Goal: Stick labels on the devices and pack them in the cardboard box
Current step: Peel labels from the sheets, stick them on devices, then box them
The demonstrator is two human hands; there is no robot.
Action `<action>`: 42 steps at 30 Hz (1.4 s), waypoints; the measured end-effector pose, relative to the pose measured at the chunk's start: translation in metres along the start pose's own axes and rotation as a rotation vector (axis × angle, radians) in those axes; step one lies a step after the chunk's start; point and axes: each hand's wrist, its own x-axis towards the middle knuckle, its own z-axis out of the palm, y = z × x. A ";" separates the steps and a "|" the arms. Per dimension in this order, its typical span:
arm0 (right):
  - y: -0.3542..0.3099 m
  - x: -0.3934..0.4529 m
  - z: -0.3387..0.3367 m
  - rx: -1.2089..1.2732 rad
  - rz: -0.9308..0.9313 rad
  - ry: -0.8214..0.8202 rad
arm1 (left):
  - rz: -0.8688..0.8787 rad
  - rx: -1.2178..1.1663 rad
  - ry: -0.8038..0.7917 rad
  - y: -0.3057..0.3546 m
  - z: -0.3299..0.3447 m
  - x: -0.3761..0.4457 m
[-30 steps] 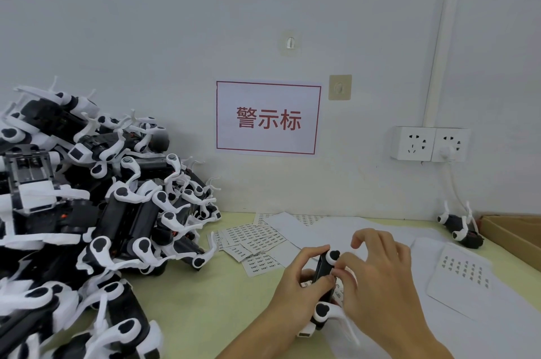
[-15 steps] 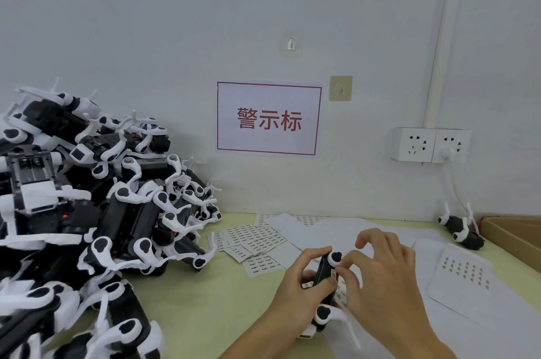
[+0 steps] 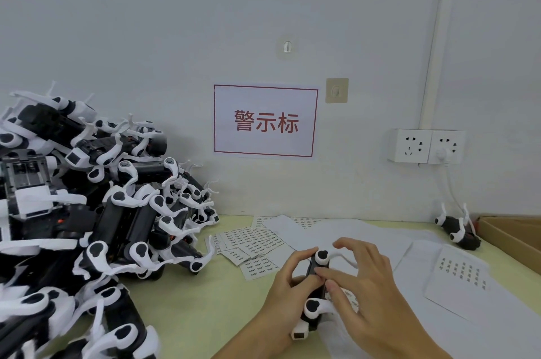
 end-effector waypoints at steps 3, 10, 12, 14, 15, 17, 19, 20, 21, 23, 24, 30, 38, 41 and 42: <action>0.002 -0.001 0.001 -0.019 0.042 -0.023 | -0.020 -0.051 0.000 -0.002 -0.003 0.002; 0.005 -0.002 0.002 -0.048 0.129 -0.077 | -0.041 -0.098 -0.037 -0.004 -0.010 0.002; 0.006 -0.003 0.003 -0.051 0.132 -0.079 | -0.040 -0.114 -0.051 -0.003 -0.011 0.000; 0.007 -0.003 0.003 -0.043 0.141 -0.086 | -0.031 -0.133 -0.066 -0.002 -0.012 0.000; 0.007 -0.004 0.004 -0.036 0.142 -0.088 | -0.026 -0.148 -0.077 -0.001 -0.012 -0.001; 0.008 -0.004 0.006 -0.012 0.138 -0.084 | -0.020 -0.189 -0.095 0.001 -0.011 -0.001; 0.009 -0.005 0.007 0.015 0.128 -0.077 | -0.017 -0.216 -0.100 0.002 -0.010 -0.002; 0.010 -0.005 0.008 0.032 0.124 -0.075 | -0.012 -0.222 -0.098 0.002 -0.009 -0.002; 0.011 -0.006 0.009 0.053 0.122 -0.072 | -0.005 -0.226 -0.091 0.002 -0.009 -0.002; 0.014 -0.008 0.008 0.091 0.124 -0.069 | 0.007 -0.239 -0.063 0.001 -0.010 0.000; 0.016 -0.008 0.008 0.102 0.127 -0.076 | 0.010 -0.250 -0.048 0.001 -0.010 0.000; 0.016 -0.007 0.007 0.119 0.092 -0.142 | 0.019 -0.252 -0.003 0.002 -0.008 0.002; 0.016 -0.007 0.010 0.139 0.079 -0.153 | 0.054 -0.132 0.072 0.005 -0.004 -0.002; 0.017 -0.008 0.012 0.186 0.095 -0.109 | 0.063 -0.091 0.088 0.005 -0.003 -0.003; 0.017 -0.009 0.012 0.206 0.104 -0.098 | 0.061 -0.087 0.091 0.005 -0.002 -0.003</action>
